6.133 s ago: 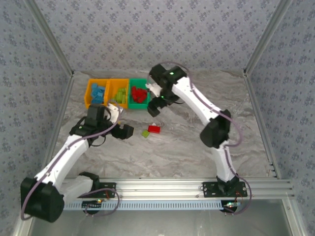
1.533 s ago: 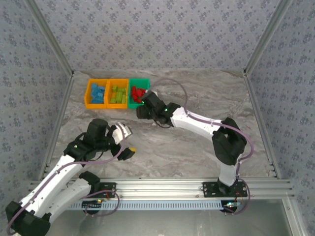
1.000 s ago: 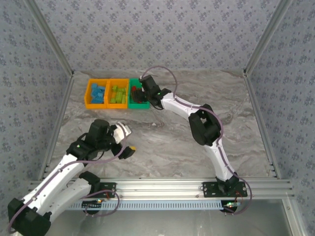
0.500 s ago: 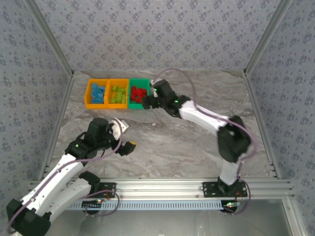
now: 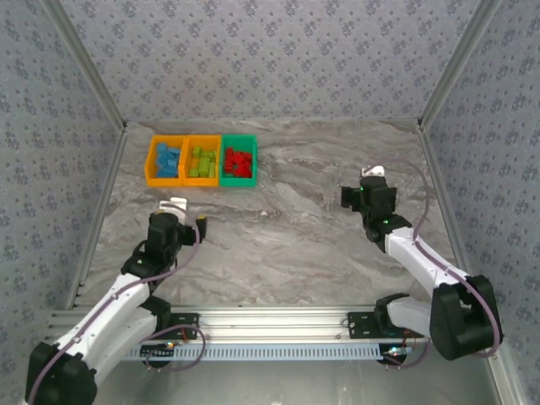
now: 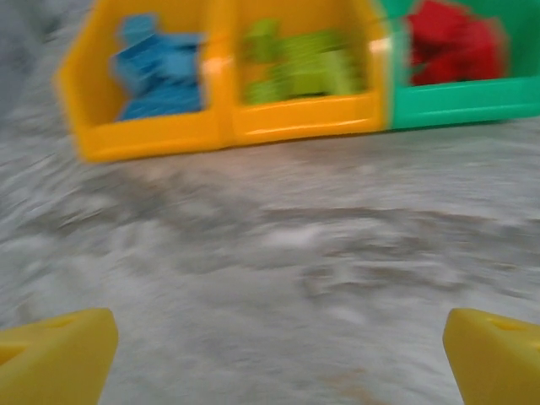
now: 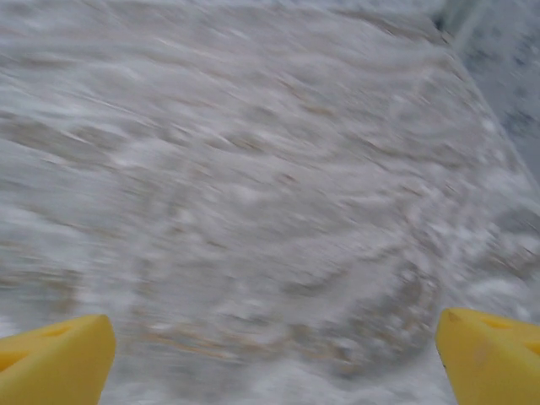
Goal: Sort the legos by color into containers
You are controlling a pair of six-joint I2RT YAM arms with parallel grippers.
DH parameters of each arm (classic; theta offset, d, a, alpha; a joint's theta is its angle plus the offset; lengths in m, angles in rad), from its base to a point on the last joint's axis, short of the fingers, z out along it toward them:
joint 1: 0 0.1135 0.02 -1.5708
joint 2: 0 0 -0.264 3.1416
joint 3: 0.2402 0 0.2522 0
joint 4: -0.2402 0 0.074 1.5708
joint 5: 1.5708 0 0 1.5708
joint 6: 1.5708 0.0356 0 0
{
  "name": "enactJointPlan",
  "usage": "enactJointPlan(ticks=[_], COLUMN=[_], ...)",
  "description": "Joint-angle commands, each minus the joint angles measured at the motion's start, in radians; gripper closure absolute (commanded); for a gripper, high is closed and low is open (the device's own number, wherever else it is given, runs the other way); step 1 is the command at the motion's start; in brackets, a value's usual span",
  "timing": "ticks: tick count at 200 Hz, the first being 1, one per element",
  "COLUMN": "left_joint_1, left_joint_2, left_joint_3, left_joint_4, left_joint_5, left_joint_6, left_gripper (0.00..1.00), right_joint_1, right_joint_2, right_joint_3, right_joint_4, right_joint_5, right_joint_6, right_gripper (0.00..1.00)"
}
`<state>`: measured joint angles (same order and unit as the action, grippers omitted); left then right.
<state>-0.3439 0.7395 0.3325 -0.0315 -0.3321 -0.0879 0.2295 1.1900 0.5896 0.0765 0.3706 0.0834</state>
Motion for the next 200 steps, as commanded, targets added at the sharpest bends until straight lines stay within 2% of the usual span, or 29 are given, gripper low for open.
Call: enactJointPlan(ticks=[1, 9, 19, 26, 33, 39, 47, 55, 62, 68, 76, 88, 100, 118, 134, 144, 154, 165, 174, 182, 191, 200], left_joint_1=[0.078, 0.097, 0.130, 0.161, 0.194, 0.217, 0.251, 0.274, 0.291, 0.306, 0.327, 0.344, 0.352, 0.380, 0.388, 0.392, 0.395, 0.390, 0.380, 0.378, 0.377, 0.375], left_joint_2=[0.043, 0.076, 0.123, 0.161, 0.199, 0.238, 0.286, 0.332, 0.371, 0.405, 0.449, 0.496, 0.561, 0.648, 0.849, 0.762, 0.815, 0.784, 0.806, 0.790, 0.801, 0.792], left_joint_3=[-0.022, -0.043, -0.053, -0.052, -0.050, -0.048, -0.046, -0.044, -0.047, -0.049, -0.051, -0.027, -0.011, 0.069, 0.016, 0.063, 0.055, 0.087, 0.070, 0.085, 0.075, 0.084], left_joint_4=[0.261, 0.337, 0.403, 0.427, 0.457, 0.483, 0.525, 0.563, 0.602, 0.637, 0.687, 0.707, 0.776, 0.725, 1.077, 0.825, 0.935, 0.809, 0.888, 0.823, 0.866, 0.830], left_joint_5=[-0.066, -0.068, -0.054, -0.027, 0.013, 0.058, 0.112, 0.145, 0.175, 0.204, 0.247, 0.283, 0.294, 0.350, 0.393, 0.356, 0.363, 0.356, 0.337, 0.333, 0.330, 0.330], left_joint_6=[0.057, 0.099, 0.132, 0.134, 0.125, 0.119, 0.111, 0.107, 0.107, 0.105, 0.103, 0.112, 0.119, 0.067, 0.062, 0.050, 0.045, 0.054, 0.056, 0.057, 0.058, 0.060], left_gripper=[0.01, 0.01, 0.01, 0.01, 0.01, 0.01, 0.01, 0.01, 0.01, 0.01, 0.01, 0.01, 0.01, 0.01, 0.01, 0.01, 0.01, 0.01, 0.01, 0.01, 0.01, 0.01], right_joint_1=[-0.055, -0.070, -0.090, -0.092, -0.096, -0.114, -0.152, -0.211, -0.265, -0.299, -0.299, -0.275, -0.261, -0.243, -0.243, -0.246, -0.248, -0.249, -0.248, -0.248, -0.248, -0.248], right_joint_2=[0.117, 0.177, 0.255, 0.271, 0.295, 0.315, 0.316, 0.322, 0.298, 0.311, 0.363, 0.315, 0.340, 0.334, 0.332, 0.332, 0.333, 0.333, 0.333, 0.332, 0.333, 0.333], right_joint_3=[-0.027, -0.042, -0.074, -0.044, -0.068, -0.083, -0.048, -0.086, -0.128, -0.197, -0.259, -0.230, -0.214, -0.221, -0.223, -0.224, -0.223, -0.224, -0.223, -0.223, -0.223, -0.223], right_joint_4=[0.159, 0.219, 0.392, 0.366, 0.465, 0.545, 0.465, 0.542, 0.585, 0.721, 0.900, 0.753, 0.765, 0.773, 0.774, 0.775, 0.773, 0.773, 0.773, 0.773, 0.773, 0.773], right_joint_5=[-0.025, -0.035, -0.066, -0.067, -0.120, -0.144, -0.142, -0.209, -0.318, -0.386, -0.417, -0.371, -0.331, -0.231, -0.227, -0.234, -0.240, -0.240, -0.240, -0.241, -0.241, -0.241], right_joint_6=[-0.108, -0.129, -0.183, -0.193, -0.233, -0.220, -0.169, -0.119, -0.084, -0.072, -0.082, -0.102, -0.105, -0.089, -0.085, -0.084, -0.083, -0.083, -0.083, -0.083, -0.083, -0.083], right_gripper=[0.00, 0.00, 0.00, 0.00, 0.00, 0.00, 0.00, 0.00, 0.00, 0.00, 0.00, 0.00, 0.00, 0.00, 0.00, 0.00, 0.00, 0.00, 0.00, 0.00, 0.00, 0.00])
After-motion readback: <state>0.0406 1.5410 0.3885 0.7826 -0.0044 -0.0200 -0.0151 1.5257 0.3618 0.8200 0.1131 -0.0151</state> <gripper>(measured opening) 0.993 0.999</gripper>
